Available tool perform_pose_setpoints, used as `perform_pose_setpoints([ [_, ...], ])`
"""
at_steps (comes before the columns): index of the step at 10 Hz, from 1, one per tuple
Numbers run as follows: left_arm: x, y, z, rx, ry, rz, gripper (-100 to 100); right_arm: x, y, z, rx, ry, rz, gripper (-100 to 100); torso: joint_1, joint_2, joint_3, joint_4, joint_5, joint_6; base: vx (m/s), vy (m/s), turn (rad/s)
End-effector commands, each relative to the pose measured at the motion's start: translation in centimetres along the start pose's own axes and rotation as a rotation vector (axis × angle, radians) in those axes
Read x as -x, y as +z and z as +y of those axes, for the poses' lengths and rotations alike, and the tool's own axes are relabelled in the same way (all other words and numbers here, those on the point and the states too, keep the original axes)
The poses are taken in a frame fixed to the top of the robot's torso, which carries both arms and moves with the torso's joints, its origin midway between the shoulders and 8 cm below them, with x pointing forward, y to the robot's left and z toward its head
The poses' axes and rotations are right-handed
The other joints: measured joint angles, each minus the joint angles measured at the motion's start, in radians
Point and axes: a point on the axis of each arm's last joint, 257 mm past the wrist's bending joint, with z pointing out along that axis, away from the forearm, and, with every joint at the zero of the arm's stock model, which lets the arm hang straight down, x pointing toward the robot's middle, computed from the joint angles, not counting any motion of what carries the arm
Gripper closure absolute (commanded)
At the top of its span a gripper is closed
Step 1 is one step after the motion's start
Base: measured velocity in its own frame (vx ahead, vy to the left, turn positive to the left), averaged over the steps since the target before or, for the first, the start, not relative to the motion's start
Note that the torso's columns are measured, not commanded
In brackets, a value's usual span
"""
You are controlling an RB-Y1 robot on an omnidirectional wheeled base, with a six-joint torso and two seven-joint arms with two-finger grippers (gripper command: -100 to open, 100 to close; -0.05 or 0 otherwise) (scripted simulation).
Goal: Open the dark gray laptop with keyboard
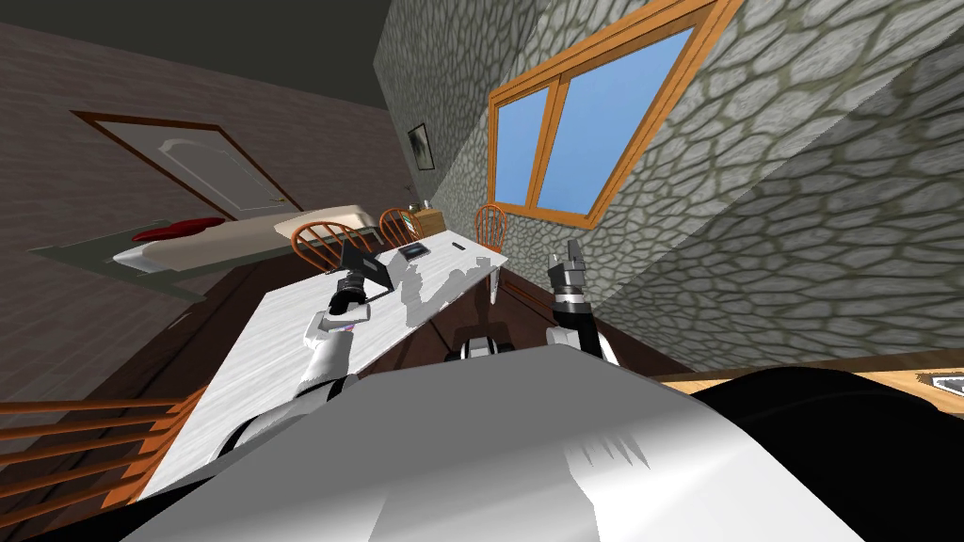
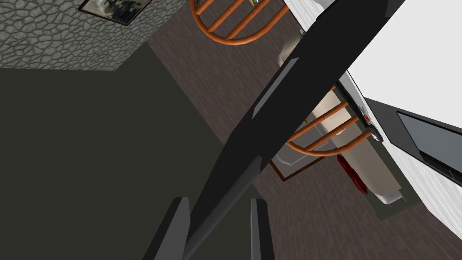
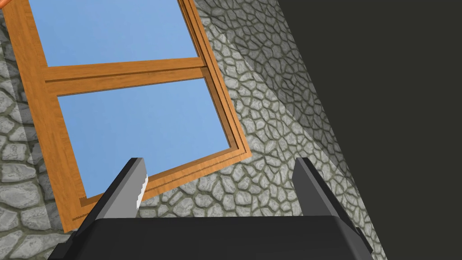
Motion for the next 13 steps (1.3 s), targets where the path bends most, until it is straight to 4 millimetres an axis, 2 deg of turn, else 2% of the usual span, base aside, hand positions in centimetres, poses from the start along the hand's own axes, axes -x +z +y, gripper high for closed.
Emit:
perform_pose_setpoints([
  [1,0.0,1.2,-2.0,-0.056,-0.034,0.015,100,0.0,0.0,0.0,0.0,0.0,0.0,0,0.0,-0.001,-0.001,0.0,0.0,0.001,-0.035,-0.047,-0.046],
  [2,0.1,1.3,-1.5,-0.057,-0.049,0.017,100,0.0,0.0,0.0,0.0,0.0,0.0,0,-0.005,0.0,-0.001,0.004,-0.005,0.002,-0.038,-0.05,-0.051],
  [4,-0.9,1.1,1.8,0.009,-0.048,0.034,100,0.0,0.0,0.0,0.0,0.0,0.0,0,-0.005,0.004,0.002,0.006,-0.006,-0.001,-0.004,-0.013,-0.001],
  [5,0.5,2.4,-1.5,-0.072,-0.076,0.029,100,0.0,0.0,0.0,0.0,0.0,0.0,0,-0.002,0.003,0.002,0.003,-0.003,-0.001,-0.029,-0.038,-0.032],
  [8,0.0,2.0,3.4,0.02,-0.09,0.041,100,0.0,0.0,0.0,0.0,0.0,0.0,0,-0.004,0.005,0.003,0.007,-0.007,-0.003,-0.017,-0.025,-0.019],
  [9,1.6,3.1,1.2,-0.039,-0.111,0.032,100,0.0,0.0,0.0,0.0,0.0,0.0,0,-0.001,0.003,0.002,0.004,-0.004,-0.003,-0.026,-0.033,-0.034],
  [10,2.2,3.1,2.5,-0.018,-0.128,0.023,100,0.0,0.0,0.0,0.0,0.0,0.0,0,-0.003,0.003,0.002,0.006,-0.006,0.0,-0.032,-0.037,-0.035],
  [11,1.9,2.6,4.9,0.031,-0.129,0.027,100,0.0,0.0,0.0,0.0,0.0,0.0,0,-0.005,0.004,0.002,0.007,-0.007,-0.001,-0.016,-0.021,-0.006],
  [12,1.8,2.5,5.5,0.043,-0.129,0.028,100,0.0,0.0,0.0,0.0,0.0,0.0,0,-0.004,0.004,0.002,0.006,-0.007,-0.001,-0.005,-0.009,0.01],
  [13,3.9,3.7,2.8,-0.022,-0.151,0.011,100,0.0,0.0,0.0,0.0,0.0,0.0,0,-0.003,0.003,0.002,0.006,-0.007,-0.001,-0.02,-0.033,-0.053],
])
